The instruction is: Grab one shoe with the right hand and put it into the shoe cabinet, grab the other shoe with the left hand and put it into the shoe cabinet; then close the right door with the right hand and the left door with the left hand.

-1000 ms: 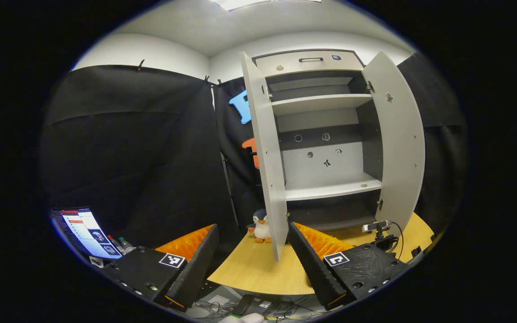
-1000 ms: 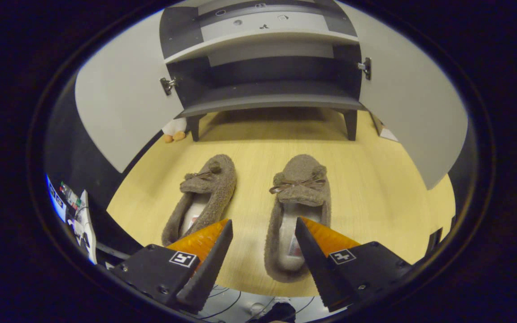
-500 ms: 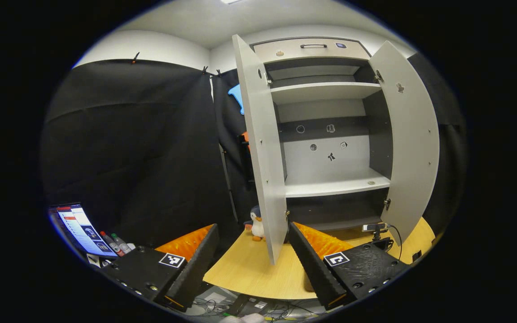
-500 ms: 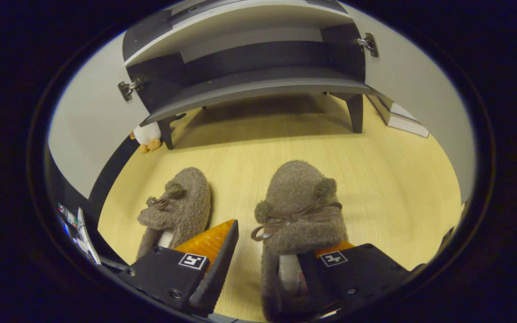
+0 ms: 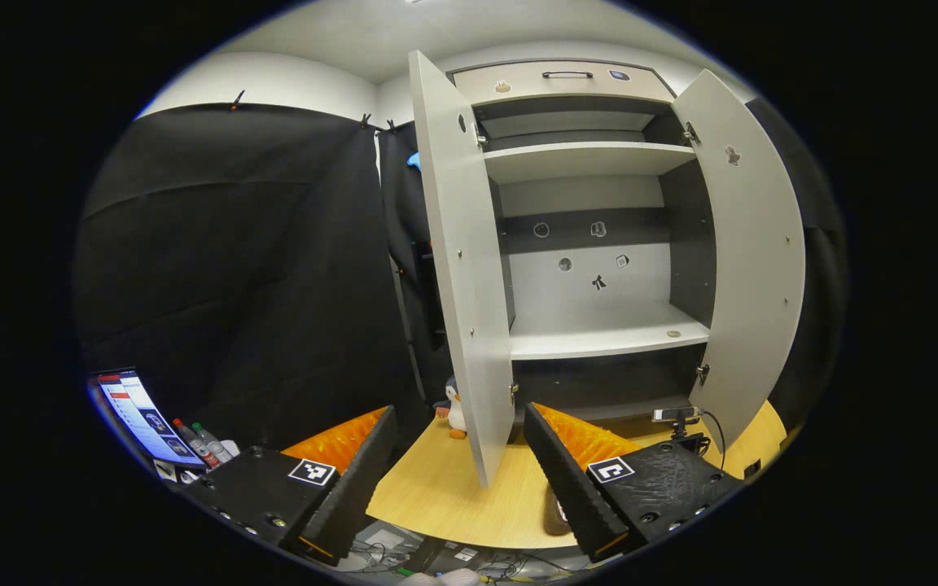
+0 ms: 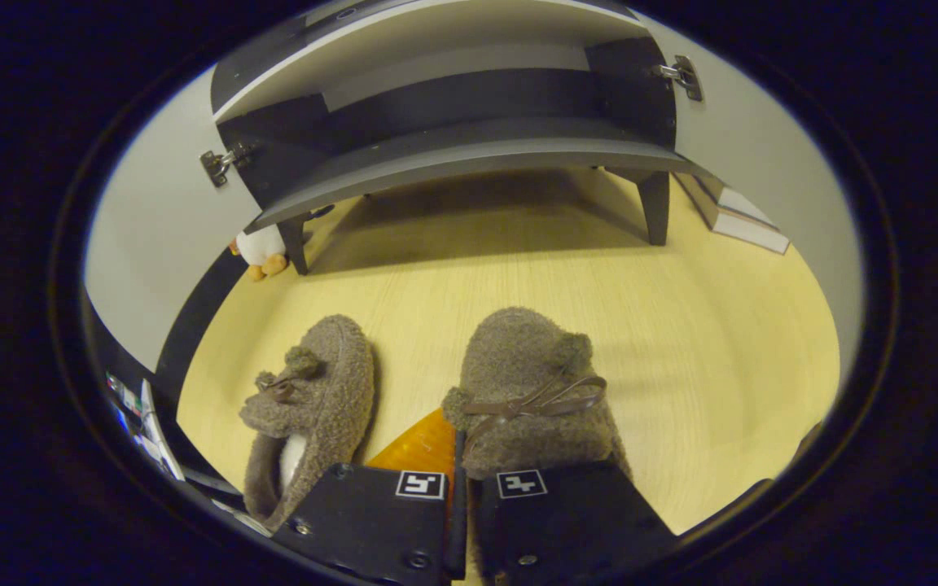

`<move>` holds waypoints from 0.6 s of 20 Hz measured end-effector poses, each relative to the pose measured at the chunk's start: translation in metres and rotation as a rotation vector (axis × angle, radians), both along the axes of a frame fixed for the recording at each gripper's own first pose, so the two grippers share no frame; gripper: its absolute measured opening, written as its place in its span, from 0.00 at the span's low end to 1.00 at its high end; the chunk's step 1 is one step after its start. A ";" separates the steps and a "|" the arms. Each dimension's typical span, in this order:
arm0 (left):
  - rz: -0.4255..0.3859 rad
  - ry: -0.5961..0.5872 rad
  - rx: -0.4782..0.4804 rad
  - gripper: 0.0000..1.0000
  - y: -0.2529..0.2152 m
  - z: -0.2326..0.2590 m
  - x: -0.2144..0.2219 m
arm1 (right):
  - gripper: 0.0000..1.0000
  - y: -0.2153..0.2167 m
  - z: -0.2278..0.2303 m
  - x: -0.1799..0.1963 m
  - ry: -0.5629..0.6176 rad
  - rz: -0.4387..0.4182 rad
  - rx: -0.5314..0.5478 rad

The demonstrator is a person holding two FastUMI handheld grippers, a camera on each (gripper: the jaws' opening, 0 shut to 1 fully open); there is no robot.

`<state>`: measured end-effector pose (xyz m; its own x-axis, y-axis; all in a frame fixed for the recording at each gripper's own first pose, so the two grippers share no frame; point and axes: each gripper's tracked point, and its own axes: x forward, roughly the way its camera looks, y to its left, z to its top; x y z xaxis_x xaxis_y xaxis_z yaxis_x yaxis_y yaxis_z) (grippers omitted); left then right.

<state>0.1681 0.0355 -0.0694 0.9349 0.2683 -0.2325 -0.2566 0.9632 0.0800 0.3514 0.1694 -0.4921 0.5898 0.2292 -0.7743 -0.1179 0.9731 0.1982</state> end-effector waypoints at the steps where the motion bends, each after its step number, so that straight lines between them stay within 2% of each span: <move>1: -0.003 -0.010 0.000 0.96 -0.001 0.004 0.000 | 0.10 0.000 0.011 0.000 -0.013 -0.004 0.009; 6: -0.018 -0.048 -0.004 0.96 -0.006 0.015 -0.009 | 0.10 0.008 0.098 0.009 -0.130 0.003 0.066; 12: -0.022 -0.076 -0.005 0.97 -0.011 0.020 -0.019 | 0.10 0.019 0.231 0.049 -0.350 0.034 0.105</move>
